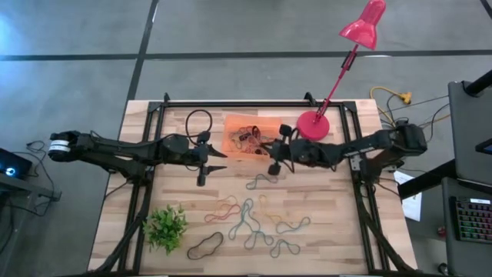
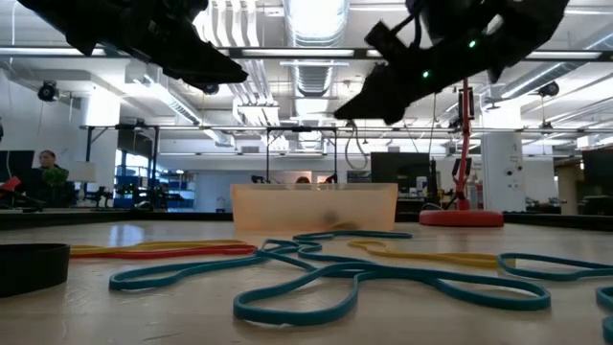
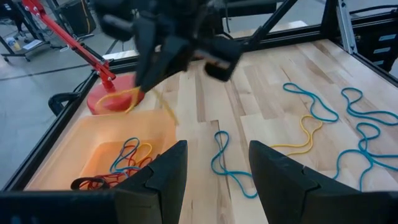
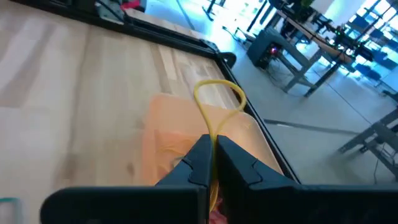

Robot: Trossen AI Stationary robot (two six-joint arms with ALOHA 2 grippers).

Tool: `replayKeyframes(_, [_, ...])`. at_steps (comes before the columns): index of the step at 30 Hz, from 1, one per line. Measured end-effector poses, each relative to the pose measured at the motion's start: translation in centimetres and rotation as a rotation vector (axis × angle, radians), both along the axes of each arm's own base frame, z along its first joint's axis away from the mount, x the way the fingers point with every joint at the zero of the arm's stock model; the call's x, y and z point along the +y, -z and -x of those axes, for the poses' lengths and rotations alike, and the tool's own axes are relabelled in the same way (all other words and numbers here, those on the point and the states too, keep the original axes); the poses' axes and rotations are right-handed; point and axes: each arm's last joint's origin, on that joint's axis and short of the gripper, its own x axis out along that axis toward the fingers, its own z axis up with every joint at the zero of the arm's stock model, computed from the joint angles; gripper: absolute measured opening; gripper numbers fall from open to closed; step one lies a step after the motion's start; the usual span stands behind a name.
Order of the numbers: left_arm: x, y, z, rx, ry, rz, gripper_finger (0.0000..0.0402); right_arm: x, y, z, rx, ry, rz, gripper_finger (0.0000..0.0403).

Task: Pick and place rubber bands into bin
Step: Put the yellow rubber band into the orange bin, then put the black rubber band into the orange bin

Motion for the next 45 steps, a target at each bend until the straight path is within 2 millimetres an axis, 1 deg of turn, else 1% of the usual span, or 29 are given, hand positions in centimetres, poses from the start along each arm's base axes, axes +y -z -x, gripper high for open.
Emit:
replayKeyframes(8, [0.0,0.0,0.0,0.001,0.0,0.0,0.0157,-4.2,1.7,-0.8,-0.035,-0.001,-0.04,0.0008])
replayKeyframes(13, [0.0,0.0,0.0,0.001,0.0,-0.001,0.0157,-6.0,2.6,-2.2,-0.019,-0.027,-0.067,0.0008])
replayKeyframes(16, [0.0,0.0,0.0,0.002,0.0,-0.001,0.0157,-6.7,2.9,-3.3,-0.01,-0.066,-0.073,0.0008])
replayKeyframes(21, [0.0,0.1,0.0,0.006,0.0,0.0,0.0157,-7.1,3.3,-5.0,0.016,-0.071,-0.081,0.0008])
replayKeyframes(25, [0.0,0.1,0.0,0.009,0.0,0.0,0.0157,-7.5,3.7,-5.8,0.155,-0.072,-0.119,0.0013])
replayKeyframes(29, [0.0,0.1,0.0,0.009,0.0,0.0,0.0157,-7.6,3.3,-6.5,0.246,-0.071,-0.154,0.0044])
replayKeyframes(36, [0.0,0.1,0.0,0.012,0.0,0.0,0.0157,-7.7,1.8,-7.0,0.217,-0.07,-0.177,0.0123])
replayKeyframes(38, [0.0,0.2,0.1,0.026,0.0,0.0,0.0157,-7.7,1.4,-7.2,0.234,-0.063,-0.203,0.0141])
replayKeyframes(41, [0.0,0.7,0.2,0.07,0.0,0.002,0.0157,-7.2,1.6,-7.0,0.353,-0.131,-0.276,0.0155])
replayKeyframes(45, [0.0,1.2,0.5,0.134,0.004,0.001,0.0157,-5.9,1.6,-6.8,0.458,-0.259,-0.393,0.0151])
